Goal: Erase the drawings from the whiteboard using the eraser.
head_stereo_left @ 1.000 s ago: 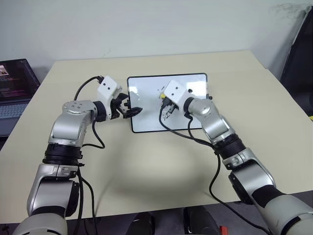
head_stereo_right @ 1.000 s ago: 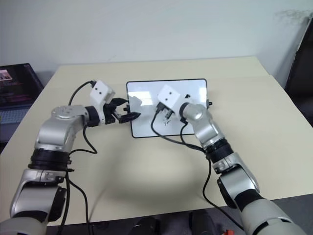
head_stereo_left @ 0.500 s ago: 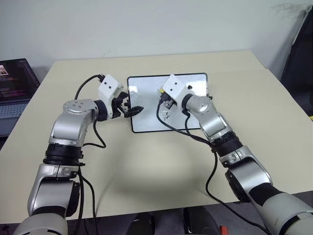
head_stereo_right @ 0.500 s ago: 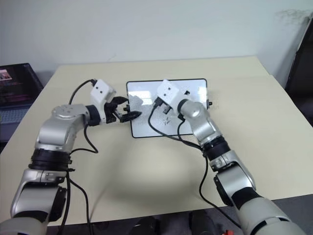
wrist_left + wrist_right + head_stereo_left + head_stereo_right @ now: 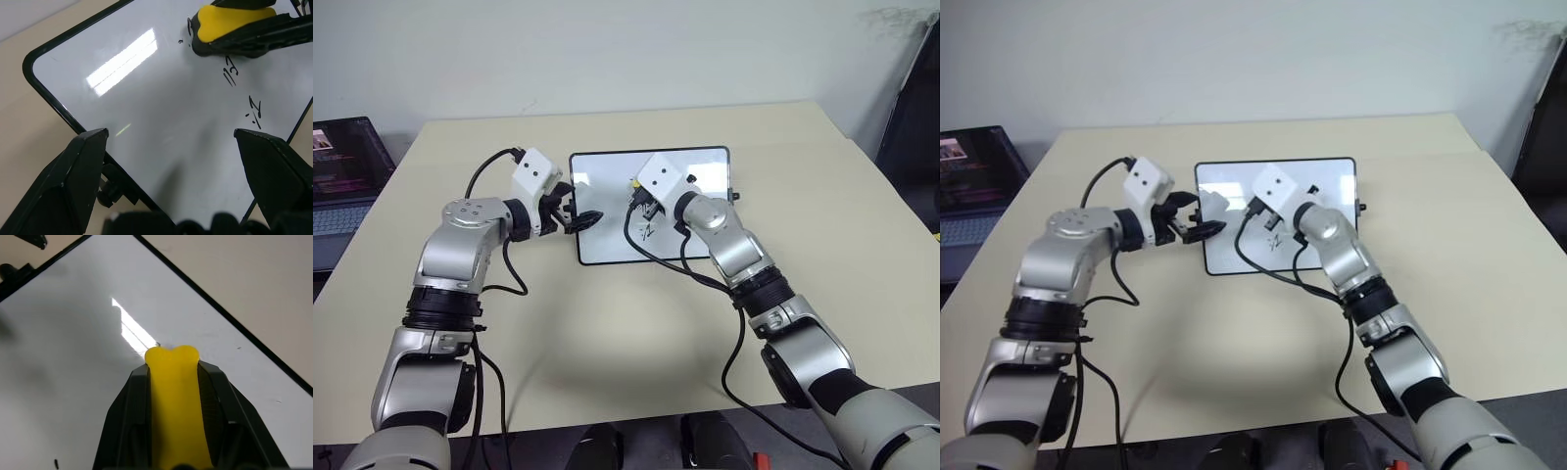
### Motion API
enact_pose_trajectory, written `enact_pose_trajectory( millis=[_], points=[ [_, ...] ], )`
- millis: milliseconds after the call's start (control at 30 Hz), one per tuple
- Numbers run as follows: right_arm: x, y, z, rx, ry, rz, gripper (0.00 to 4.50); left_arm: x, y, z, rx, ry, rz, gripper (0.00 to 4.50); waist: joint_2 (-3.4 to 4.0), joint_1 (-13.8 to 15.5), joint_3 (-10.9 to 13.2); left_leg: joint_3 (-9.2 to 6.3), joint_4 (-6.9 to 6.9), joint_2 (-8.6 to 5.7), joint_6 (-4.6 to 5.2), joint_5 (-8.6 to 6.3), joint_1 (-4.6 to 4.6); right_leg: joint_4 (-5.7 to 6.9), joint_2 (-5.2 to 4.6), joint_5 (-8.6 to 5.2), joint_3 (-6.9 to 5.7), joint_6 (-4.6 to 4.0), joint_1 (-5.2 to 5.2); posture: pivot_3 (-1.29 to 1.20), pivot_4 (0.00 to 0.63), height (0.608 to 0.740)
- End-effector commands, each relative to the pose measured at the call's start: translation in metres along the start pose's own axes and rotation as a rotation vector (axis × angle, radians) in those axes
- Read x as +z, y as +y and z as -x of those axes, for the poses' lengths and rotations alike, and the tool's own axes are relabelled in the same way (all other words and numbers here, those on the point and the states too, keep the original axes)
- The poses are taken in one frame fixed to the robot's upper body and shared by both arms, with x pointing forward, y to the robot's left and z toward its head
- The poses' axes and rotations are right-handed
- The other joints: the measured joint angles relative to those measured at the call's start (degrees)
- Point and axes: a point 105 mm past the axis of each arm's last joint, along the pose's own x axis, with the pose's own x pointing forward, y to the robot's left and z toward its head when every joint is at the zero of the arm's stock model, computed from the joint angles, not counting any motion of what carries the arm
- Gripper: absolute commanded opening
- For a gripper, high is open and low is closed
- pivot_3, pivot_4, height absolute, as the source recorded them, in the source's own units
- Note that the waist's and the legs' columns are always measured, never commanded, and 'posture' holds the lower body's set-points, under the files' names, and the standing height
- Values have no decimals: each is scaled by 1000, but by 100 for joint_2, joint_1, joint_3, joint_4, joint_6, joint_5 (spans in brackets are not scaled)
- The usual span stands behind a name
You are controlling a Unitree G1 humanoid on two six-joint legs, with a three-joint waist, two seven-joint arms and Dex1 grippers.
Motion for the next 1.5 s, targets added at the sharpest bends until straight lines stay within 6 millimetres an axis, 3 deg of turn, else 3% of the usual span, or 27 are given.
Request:
enact_pose_trajectory(
  millis=[33, 333, 533, 767, 1200, 1367, 1500],
  points=[
    [15, -11, -1, -47, -51, -8, 971, 24, 2, 3, 6, -70, -55, 4500, 0, -5, 0, 0, 0, 0, 0, 0, 0, 0, 0, 0, 0, 0, 0, 0, 150, 740],
    [13, 16, -3, 66, -52, -53, 971, 24, 2, 3, 2, -70, -62, 4500, 0, -14, 0, 1, 0, 1, 0, 0, 1, 0, 1, 0, 1, 0, 0, 0, 150, 740],
    [2, -19, -2, -91, -5, -84, 971, 24, 2, 4, 3, -69, -64, 4500, 0, 3, 0, 0, 0, 0, 0, 0, 1, 0, 0, 0, 1, 0, 0, 0, 150, 740],
    [-8, -34, 2, -154, 23, -115, 971, 24, 1, 4, -1, -69, -63, 4500, 0, 19, 0, -3, 1, -1, 0, 0, 1, 1, 0, 1, -3, -1, 4, 0, 150, 740],
    [2, 34, -3, 103, -8, -132, 971, 23, -1, 3, -8, -67, -61, 4500, -1, -27, -1, -1, -2, 4, 1, 0, 8, 3, 3, 1, 2, -2, 4, 0, 150, 740],
    [1, 20, 3, 61, -14, -126, 971, 18, -3, 3, -22, -57, -49, 4500, -1, 1, -1, -1, 0, 1, 0, 0, 7, 3, 2, 1, 1, -2, 4, 0, 150, 740],
    [1, -4, 13, -16, -25, -105, 971, 14, 3, 4, -15, -51, -30, 4500, -1, 17, 0, -5, -1, 1, 0, 0, 4, -2, 2, 1, -3, -2, 4, 0, 150, 740]
  ],
)
